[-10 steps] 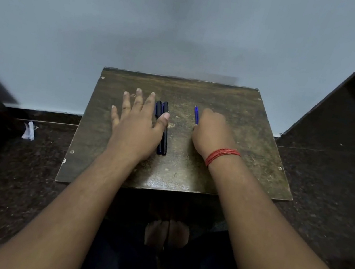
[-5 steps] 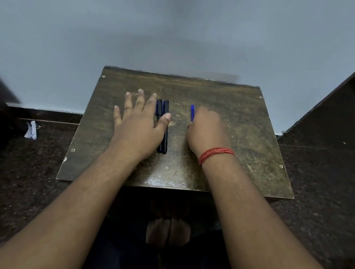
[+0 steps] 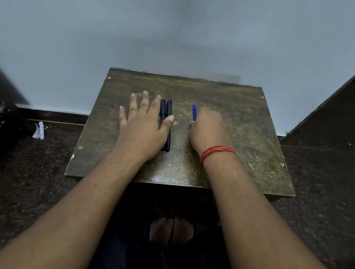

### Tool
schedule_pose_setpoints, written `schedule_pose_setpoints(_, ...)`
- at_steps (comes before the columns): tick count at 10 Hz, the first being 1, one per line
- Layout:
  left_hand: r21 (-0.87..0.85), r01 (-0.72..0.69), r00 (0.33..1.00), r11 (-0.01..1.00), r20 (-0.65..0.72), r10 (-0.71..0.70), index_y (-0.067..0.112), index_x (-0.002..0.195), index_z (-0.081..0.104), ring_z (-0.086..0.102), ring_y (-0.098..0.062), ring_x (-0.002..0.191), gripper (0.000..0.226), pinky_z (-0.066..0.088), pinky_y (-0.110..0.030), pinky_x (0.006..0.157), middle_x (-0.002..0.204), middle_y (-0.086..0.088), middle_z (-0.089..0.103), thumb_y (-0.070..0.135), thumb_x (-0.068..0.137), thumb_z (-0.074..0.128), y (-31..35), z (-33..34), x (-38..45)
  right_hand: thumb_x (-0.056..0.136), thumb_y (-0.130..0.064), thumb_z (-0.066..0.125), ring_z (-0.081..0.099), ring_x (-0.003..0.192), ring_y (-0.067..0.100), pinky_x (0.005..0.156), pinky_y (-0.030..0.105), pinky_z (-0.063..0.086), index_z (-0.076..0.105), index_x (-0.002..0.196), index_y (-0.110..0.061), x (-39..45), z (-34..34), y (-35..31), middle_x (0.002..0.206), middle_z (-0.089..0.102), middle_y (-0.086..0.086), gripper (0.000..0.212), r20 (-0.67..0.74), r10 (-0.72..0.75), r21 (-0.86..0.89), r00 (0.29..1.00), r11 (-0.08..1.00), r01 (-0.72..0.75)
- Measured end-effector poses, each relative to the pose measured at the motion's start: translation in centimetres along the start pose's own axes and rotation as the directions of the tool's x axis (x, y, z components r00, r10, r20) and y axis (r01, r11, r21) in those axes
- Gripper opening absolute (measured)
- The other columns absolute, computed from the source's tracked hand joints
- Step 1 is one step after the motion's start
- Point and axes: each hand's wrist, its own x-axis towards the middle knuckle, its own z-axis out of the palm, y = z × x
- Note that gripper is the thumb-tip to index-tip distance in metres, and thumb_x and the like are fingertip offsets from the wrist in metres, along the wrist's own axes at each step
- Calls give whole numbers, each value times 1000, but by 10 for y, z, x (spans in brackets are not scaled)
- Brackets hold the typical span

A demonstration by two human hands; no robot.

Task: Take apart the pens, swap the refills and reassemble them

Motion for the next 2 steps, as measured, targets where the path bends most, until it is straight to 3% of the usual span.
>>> schedule_pose_setpoints(1, 5, -15, 1000, 1000, -20, 15, 23, 164, 17, -8, -30, 161, 70, -7, -57, 126, 175, -8, 5, 57, 104, 30, 0, 0, -3, 97, -25, 56, 51, 76, 22, 64, 32, 36, 59, 103, -11, -5, -8, 0, 88, 54, 5, 16, -51, 6, 83, 999, 997, -1)
schedule_pose_setpoints(2, 30, -23, 998, 999, -51, 24, 20, 164, 17, -7, -30, 161, 74, -6, -59, 126, 175, -10, 7, 59, 102, 24, 4, -3, -18, 96, -32, 56, 53, 85, 23, 67, 34, 39, 57, 99, -13, -19, -23, 6, 90, 54, 2, 20, -226, -74, 89, 971, 991, 96)
